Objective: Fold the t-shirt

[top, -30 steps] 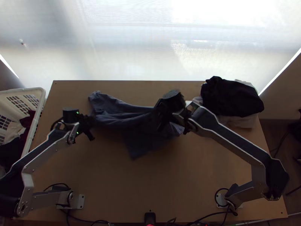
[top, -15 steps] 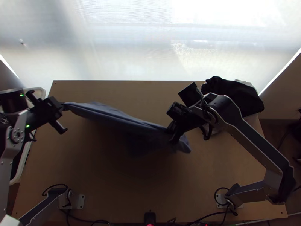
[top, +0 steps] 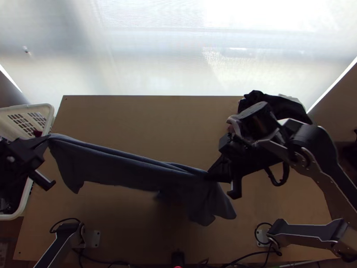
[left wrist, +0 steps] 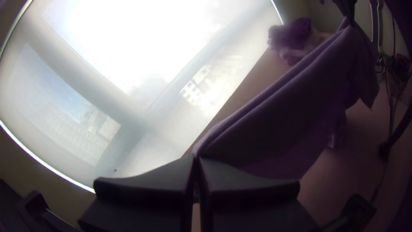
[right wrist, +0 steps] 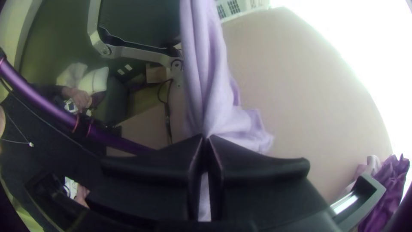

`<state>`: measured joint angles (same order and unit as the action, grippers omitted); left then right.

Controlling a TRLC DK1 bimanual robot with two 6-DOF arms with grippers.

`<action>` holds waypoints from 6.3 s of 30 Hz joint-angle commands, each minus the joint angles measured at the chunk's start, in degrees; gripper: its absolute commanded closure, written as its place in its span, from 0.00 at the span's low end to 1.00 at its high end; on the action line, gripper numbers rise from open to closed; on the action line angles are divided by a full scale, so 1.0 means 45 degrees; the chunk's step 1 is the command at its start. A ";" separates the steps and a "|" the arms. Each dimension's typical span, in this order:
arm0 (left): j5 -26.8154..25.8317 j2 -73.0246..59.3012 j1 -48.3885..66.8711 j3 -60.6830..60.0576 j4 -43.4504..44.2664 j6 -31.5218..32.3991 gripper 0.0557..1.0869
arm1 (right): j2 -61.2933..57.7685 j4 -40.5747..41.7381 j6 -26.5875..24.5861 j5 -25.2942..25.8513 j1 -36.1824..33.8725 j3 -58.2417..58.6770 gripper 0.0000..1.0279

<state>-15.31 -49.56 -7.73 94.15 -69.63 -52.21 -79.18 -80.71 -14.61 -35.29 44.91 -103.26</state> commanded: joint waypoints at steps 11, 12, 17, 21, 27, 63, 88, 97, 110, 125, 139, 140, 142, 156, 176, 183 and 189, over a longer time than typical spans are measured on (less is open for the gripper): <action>0.0141 0.0681 0.0487 0.1070 -0.1012 0.0722 0.96 | -0.0081 0.0240 -0.0601 -0.0596 -0.1795 -0.0100 0.97; 0.0160 0.0662 0.0487 0.0426 -0.0192 0.0722 0.96 | -0.0433 0.0474 -0.0679 -0.0557 -0.2069 -0.0080 0.97; 0.0160 -0.0373 0.0115 -0.2191 0.2699 0.0527 0.96 | -0.2620 0.1782 -0.1558 -0.0518 -0.2987 0.0135 0.97; 0.0141 -0.1506 0.0057 -0.4340 0.5492 0.0546 0.96 | -0.4866 0.2954 -0.2007 -0.0518 -0.3338 -0.0021 0.97; 0.0160 -0.3264 0.0408 -0.7582 0.8754 0.0488 0.96 | -0.8733 0.3911 -0.2358 0.0146 -0.3514 -0.0842 0.97; -0.0465 -0.4983 -0.0392 -0.8676 1.0726 -0.0235 0.96 | -0.6878 0.4615 -0.0952 0.6396 -0.0350 0.1658 0.05; -0.0680 -0.5080 -0.1076 -0.7973 1.0472 -0.0586 0.96 | -0.7112 0.8111 -0.2300 0.9072 -0.1248 0.3650 0.10; -0.0758 -0.5119 -0.1349 -0.7895 1.0414 -0.0879 0.96 | -0.7054 0.8716 -0.2280 0.9072 -0.1190 0.4783 0.18; -0.0758 -0.4709 -0.1721 -0.7543 0.9730 -0.0879 0.96 | -0.5843 0.9400 -0.2476 0.9053 -0.0682 0.4998 0.96; -0.1832 -0.3791 -0.3810 -0.2836 0.4886 0.0195 0.96 | -0.1409 0.4810 -0.2417 0.7705 -0.1248 0.2947 0.96; -0.2555 -0.0764 -0.4455 0.0016 0.2093 0.2363 0.96 | 0.1110 0.1040 -0.1851 0.6123 -0.1248 -0.0842 0.96; -0.2848 -0.0822 -0.4357 0.0543 0.1293 0.2832 0.96 | 0.1150 0.0825 -0.1714 0.5791 -0.1327 -0.1115 0.96; -0.3336 -0.0862 -0.3849 0.1422 -0.0543 0.3261 0.96 | 0.1403 0.0513 -0.1362 0.5146 -0.1366 -0.1330 0.96; -0.2887 0.2107 -0.1916 0.2301 -0.2360 0.3750 0.96 | 0.4997 -0.0659 -0.0327 0.4150 -0.0780 0.1990 0.96; -0.2594 0.2010 -0.0822 0.2164 -0.0993 0.5683 0.96 | 0.3454 -0.0327 -0.0933 0.4150 -0.0350 -0.0881 0.97; -0.2594 0.0994 -0.1662 0.3258 -0.0094 0.6738 0.96 | 0.2107 -0.0073 -0.0542 0.4268 -0.1014 -0.3713 0.97; -0.2691 0.1560 -0.1662 0.3277 -0.0856 0.7363 0.96 | 0.2614 -0.0249 -0.0230 0.4150 -0.1444 -0.3439 0.97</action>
<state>-26.96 -43.38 -14.24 108.03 -71.44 -21.78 -67.66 -81.49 -16.99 -16.32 40.34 -116.79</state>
